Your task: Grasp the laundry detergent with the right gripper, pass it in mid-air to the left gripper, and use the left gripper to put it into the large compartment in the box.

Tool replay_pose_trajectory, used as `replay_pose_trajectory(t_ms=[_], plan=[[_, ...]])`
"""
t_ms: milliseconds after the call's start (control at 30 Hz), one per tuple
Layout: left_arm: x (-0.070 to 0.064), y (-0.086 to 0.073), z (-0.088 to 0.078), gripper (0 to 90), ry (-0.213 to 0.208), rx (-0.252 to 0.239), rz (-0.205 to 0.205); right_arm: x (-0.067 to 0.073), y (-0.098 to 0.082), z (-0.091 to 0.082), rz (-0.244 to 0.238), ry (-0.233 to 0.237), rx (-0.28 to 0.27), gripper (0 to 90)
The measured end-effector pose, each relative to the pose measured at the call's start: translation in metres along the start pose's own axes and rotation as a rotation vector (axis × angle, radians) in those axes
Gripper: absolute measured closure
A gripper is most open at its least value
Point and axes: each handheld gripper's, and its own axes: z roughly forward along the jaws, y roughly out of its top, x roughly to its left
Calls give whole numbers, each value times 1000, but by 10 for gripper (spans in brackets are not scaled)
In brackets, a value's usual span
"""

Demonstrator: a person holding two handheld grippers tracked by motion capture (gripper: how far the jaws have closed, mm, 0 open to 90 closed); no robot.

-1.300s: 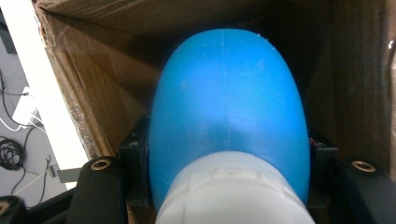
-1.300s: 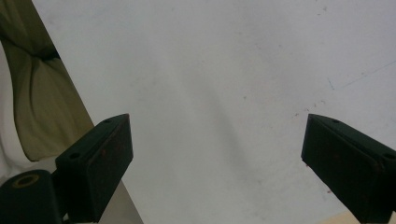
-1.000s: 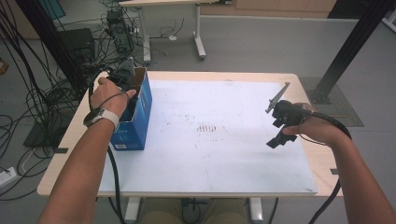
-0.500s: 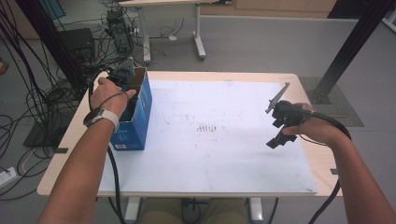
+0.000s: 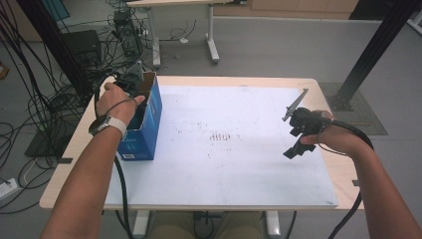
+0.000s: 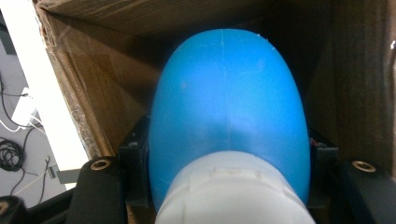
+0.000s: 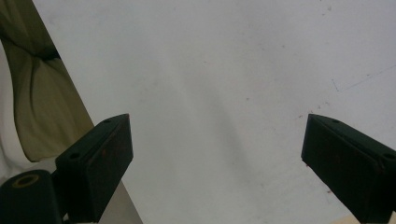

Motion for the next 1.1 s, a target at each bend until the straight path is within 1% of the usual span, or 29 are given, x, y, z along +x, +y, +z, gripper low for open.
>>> replay_pose_trajectory(t_ms=[533,967,1100], plan=[[1,0,0,373,-8,-2,-7,0,-1,1,1,1,-3,88],[1,0,0,371,-8,-6,-1,0,-2,2,2,5,-6,87],[2,0,1,370,-6,-7,8,1,-2,2,2,6,-4,87]])
